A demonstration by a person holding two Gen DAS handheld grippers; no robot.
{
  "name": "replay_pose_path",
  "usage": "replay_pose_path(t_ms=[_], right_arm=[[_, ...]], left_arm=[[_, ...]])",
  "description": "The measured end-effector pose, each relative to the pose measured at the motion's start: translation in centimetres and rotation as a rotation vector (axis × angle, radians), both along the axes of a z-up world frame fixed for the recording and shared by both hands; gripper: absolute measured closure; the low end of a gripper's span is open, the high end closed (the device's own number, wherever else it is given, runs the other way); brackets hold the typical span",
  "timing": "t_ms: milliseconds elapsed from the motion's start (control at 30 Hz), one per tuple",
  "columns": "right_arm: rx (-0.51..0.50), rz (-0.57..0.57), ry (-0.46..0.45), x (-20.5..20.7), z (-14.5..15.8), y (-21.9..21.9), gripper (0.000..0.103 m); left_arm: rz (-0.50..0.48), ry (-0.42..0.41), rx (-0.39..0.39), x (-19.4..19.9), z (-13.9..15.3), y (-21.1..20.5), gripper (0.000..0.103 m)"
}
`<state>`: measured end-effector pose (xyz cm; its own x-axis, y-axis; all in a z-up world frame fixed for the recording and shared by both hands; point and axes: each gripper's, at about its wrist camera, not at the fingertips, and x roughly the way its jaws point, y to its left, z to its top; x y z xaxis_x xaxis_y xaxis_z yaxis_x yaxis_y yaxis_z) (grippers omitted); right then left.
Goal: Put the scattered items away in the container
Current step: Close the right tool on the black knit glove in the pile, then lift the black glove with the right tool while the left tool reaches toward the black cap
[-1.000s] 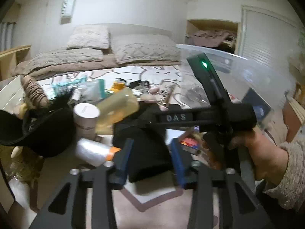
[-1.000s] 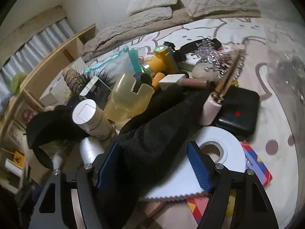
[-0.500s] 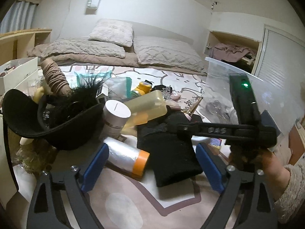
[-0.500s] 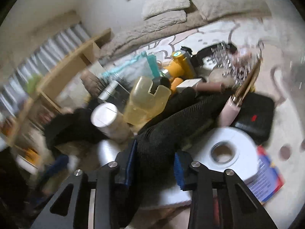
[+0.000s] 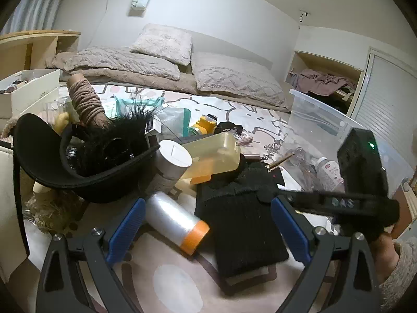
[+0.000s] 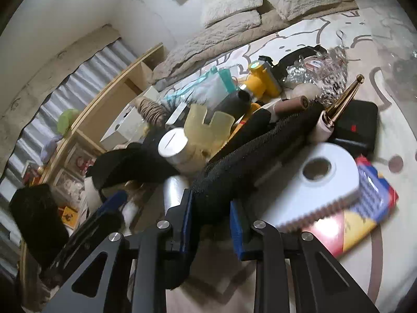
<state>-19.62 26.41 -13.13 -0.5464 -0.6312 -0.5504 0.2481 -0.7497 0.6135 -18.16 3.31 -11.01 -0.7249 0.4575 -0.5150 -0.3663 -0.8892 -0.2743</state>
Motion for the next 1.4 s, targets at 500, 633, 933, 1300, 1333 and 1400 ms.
replay_pose_path(t_ms=[500, 633, 933, 1300, 1333, 1400], right_arm=[[0.023, 0.031, -0.031, 5.1, -0.8, 0.5, 0.076], [0.032, 0.027, -0.061, 4.0, -1.4, 0.1, 0.057], [-0.016, -0.014, -0.166, 0.6, -3.2, -0.3, 0.034], [-0.09, 0.029, -0.15, 0.9, -3.1, -0.9, 0.071], [-0.094, 0.028, -0.139, 1.3, -2.9, -0.8, 0.071], [-0.132, 0.034, -0.13, 2.1, -2.5, -0.5, 0.072]], left_arm=[[-0.109, -0.044, 0.004, 0.1, -0.6, 1.9, 0.005], [-0.11, -0.064, -0.002, 0.1, -1.1, 2.0, 0.005], [-0.03, -0.089, -0.032, -0.2, -1.4, 1.0, 0.005], [0.08, -0.177, -0.036, -1.5, -2.9, -1.1, 0.005], [0.084, -0.177, -0.042, -1.5, -3.0, -1.1, 0.005], [0.085, -0.176, -0.049, -1.5, -3.0, -1.2, 0.005]])
